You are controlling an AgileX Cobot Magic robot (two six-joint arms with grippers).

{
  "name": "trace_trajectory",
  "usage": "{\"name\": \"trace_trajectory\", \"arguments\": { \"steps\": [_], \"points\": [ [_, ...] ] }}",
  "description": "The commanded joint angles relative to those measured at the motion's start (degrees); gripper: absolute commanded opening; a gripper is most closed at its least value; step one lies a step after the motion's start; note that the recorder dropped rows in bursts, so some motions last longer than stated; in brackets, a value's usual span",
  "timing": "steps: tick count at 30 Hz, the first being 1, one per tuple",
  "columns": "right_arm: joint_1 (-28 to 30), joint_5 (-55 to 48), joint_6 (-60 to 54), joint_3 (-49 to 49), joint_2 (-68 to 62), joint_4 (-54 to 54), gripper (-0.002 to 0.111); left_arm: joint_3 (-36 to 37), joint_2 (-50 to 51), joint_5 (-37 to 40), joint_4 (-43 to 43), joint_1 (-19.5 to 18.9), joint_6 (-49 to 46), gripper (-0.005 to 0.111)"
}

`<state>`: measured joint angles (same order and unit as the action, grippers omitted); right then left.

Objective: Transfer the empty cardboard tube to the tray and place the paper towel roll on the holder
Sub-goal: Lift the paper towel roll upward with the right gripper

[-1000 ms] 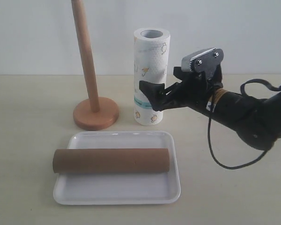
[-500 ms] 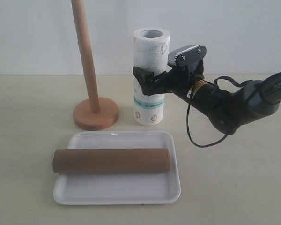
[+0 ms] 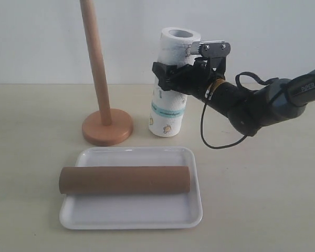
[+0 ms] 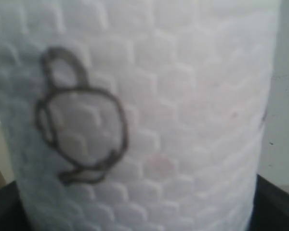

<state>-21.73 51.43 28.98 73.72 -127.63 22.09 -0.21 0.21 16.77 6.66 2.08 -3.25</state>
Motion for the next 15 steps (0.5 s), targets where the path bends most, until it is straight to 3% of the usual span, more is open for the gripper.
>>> {"name": "trace_trajectory", "arguments": {
  "steps": [1,12,15],
  "points": [
    [-0.13,-0.83,0.23,0.26,-0.08,-0.94,0.001,0.21,-0.21,0.12,-0.18,-0.21,-0.27,0.004],
    [-0.13,-0.83,-0.86,0.26,-0.08,-0.51,0.001,0.21,-0.21,0.12,-0.18,-0.21,-0.27,0.004],
    [-0.13,-1.22,-2.38,0.26,2.42,3.93,0.001,0.21,-0.21,0.12,-0.18,-0.21,-0.27,0.004]
  ]
}}
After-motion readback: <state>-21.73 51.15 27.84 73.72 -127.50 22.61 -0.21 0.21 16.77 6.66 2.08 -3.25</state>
